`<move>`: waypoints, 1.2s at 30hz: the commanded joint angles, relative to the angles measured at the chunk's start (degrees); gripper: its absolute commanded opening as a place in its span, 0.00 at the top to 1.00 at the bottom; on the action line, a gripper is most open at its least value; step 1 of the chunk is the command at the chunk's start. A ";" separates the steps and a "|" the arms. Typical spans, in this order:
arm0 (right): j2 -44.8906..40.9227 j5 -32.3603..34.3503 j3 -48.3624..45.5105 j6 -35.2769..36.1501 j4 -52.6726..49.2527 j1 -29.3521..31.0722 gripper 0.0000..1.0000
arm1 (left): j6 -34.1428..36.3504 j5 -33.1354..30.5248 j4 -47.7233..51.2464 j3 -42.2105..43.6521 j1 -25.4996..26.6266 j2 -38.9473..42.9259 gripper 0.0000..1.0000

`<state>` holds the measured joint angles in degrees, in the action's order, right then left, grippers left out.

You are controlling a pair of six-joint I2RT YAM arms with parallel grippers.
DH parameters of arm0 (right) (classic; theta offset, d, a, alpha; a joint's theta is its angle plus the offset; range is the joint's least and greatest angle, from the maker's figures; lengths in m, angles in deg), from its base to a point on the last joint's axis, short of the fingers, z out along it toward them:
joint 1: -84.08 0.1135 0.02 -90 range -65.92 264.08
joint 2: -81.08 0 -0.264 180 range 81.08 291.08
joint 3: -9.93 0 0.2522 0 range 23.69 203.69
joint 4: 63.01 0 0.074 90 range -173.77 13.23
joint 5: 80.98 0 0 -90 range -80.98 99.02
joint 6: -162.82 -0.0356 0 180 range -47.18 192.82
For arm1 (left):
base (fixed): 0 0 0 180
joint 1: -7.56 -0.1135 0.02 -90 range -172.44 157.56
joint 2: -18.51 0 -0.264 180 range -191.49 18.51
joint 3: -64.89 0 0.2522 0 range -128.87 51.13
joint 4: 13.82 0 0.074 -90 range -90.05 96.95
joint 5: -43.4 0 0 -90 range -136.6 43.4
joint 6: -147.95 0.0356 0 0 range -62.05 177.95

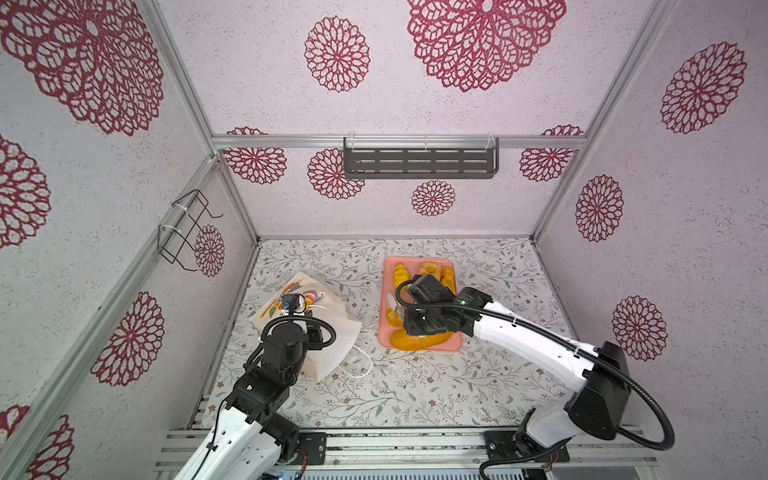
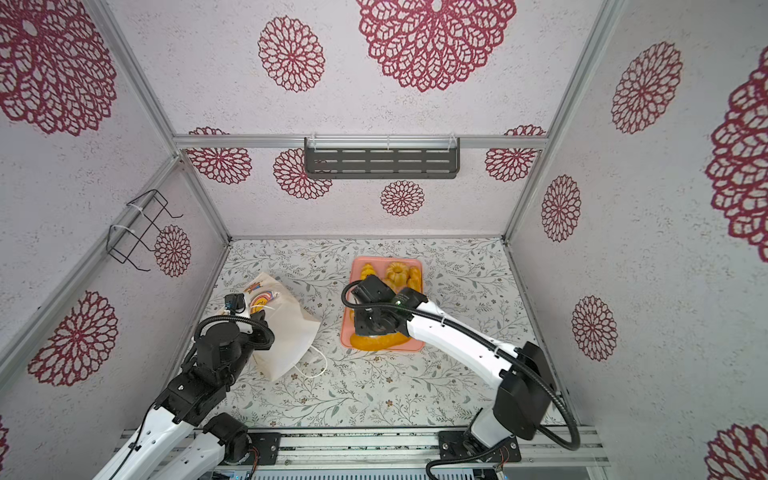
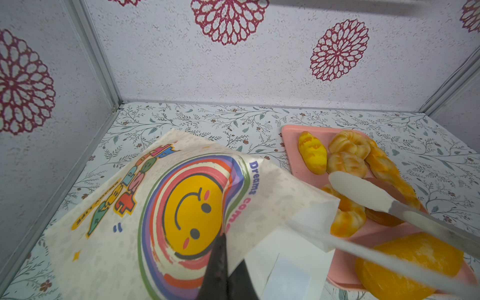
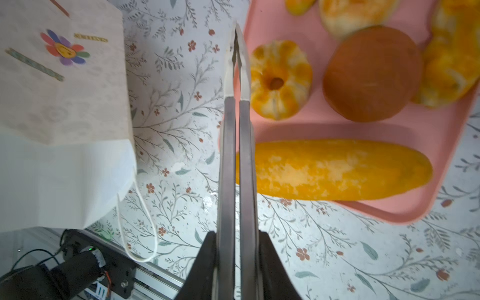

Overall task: Take the fake bread out of the paper bag
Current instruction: 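Withdraw the right tongs from the tray toward the table edge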

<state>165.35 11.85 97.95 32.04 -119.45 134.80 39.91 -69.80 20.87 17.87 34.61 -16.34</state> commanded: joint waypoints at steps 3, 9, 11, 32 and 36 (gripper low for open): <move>-13.00 7.71 -8.21 0.93 2.58 -7.04 1.00 | -1.33 0.01 0.56 -1.86 -0.24 -0.31 1.00; -22.40 13.58 -17.62 15.26 11.61 -21.27 1.00 | -11.17 -3.70 5.74 -9.30 -0.55 -4.24 1.00; -23.97 13.95 -21.15 22.02 17.49 -26.80 1.00 | -16.21 -3.92 10.57 -14.70 -1.75 -8.00 1.00; -3.18 7.00 -37.29 45.07 63.39 -50.10 1.00 | -38.17 39.09 10.33 -42.45 -28.59 -45.73 1.00; 1.25 6.27 -35.03 47.11 62.68 -50.17 0.97 | -41.39 41.75 5.62 -41.66 -29.06 -47.50 1.00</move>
<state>165.77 19.83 59.78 76.17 -61.90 84.75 1.68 -32.88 32.63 -23.81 6.04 -63.47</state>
